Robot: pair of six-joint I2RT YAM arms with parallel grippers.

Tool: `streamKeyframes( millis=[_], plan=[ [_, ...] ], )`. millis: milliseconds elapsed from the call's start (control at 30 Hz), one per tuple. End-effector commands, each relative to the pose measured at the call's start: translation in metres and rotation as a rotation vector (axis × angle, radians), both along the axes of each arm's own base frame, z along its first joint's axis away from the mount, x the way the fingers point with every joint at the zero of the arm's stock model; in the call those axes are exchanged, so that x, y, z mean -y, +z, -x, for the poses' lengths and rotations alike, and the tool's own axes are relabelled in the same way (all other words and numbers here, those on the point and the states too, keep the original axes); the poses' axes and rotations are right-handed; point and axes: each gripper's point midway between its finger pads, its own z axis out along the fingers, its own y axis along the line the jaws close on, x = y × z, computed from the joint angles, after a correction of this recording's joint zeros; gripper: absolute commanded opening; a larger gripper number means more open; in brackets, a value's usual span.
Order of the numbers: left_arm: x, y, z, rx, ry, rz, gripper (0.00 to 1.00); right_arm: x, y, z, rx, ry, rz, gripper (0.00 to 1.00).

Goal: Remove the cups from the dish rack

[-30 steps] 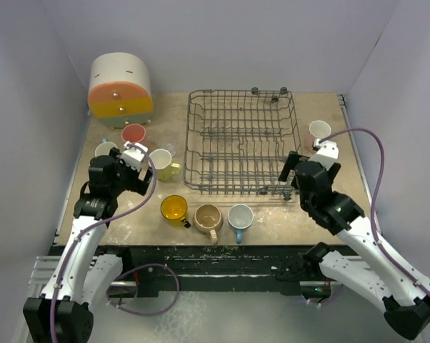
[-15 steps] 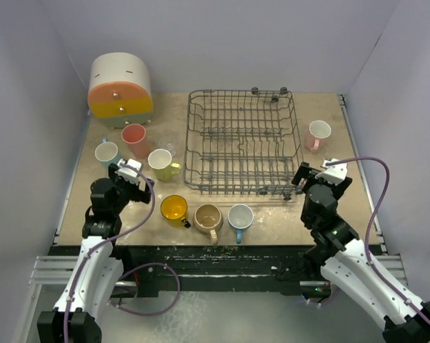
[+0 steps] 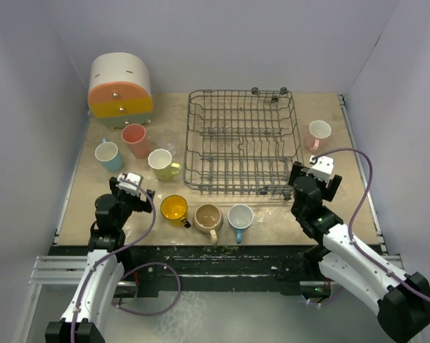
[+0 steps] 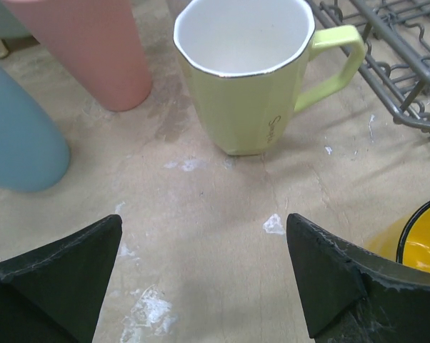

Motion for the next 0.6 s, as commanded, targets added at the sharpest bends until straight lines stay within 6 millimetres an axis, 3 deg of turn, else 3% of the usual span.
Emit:
streamKeyframes(
  millis=[0, 333, 567],
  plan=[
    [-0.003, 0.017, -0.009, 0.088, 0.030, 0.027, 0.99, 0.011, 0.008, -0.002, 0.063, -0.117, -0.020, 1.00],
    [-0.025, 0.013, -0.009, 0.099, 0.178, 0.052, 0.99, 0.015, -0.021, -0.005, -0.026, -0.220, 0.024, 1.00],
    [-0.030, 0.010, -0.011, 0.080, 0.211, 0.055, 0.99, 0.002, -0.023, -0.006, 0.023, -0.032, 0.014, 1.00]
  ],
)
